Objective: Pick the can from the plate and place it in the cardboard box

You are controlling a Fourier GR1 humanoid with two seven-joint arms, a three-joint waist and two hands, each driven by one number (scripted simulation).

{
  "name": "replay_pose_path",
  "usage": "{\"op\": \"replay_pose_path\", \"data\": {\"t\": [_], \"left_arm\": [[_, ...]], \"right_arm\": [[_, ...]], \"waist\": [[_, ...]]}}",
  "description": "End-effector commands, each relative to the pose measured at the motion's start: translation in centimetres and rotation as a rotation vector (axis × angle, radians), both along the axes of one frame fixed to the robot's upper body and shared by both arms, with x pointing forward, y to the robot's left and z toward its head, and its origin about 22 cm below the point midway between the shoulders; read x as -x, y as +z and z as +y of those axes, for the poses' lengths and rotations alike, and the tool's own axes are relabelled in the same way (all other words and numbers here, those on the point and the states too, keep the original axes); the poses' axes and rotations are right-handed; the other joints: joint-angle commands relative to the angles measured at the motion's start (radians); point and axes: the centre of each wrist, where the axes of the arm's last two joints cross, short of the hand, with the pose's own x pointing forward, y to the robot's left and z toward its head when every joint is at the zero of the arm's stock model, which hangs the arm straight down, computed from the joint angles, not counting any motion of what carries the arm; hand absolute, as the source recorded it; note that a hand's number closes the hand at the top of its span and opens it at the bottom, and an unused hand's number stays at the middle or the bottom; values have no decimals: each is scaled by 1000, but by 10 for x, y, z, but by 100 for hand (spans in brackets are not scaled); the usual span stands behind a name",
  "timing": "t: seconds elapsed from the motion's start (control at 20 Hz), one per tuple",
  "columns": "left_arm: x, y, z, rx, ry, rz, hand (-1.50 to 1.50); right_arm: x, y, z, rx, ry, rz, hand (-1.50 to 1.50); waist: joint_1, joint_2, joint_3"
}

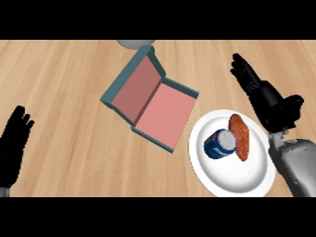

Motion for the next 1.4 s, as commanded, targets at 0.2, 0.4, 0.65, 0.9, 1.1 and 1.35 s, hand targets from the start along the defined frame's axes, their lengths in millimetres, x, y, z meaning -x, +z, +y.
{"op": "replay_pose_path", "data": {"t": [0.2,0.4,0.65,0.9,1.1,1.35], "left_arm": [[-16,28,49,-373,75,1,0],[-7,7,45,-377,30,66,0],[-24,1,35,-378,12,74,0],[-45,-2,35,-397,2,71,0],[-42,4,34,-393,-23,64,0],[-41,-7,28,-405,-16,54,0]], "right_arm": [[35,-28,-7,-238,-62,53,-150],[36,-20,-62,616,56,-88,-150],[96,-99,-72,-3,-63,-103,-150],[107,-110,-115,102,31,-199,-150],[91,-87,-131,461,66,-160,-150],[57,-37,-125,638,168,-42,-150]], "waist": [[-40,-20,28],[-43,-13,21],[-39,-14,28],[-13,-15,26],[-3,-15,25],[5,-16,24]]}}
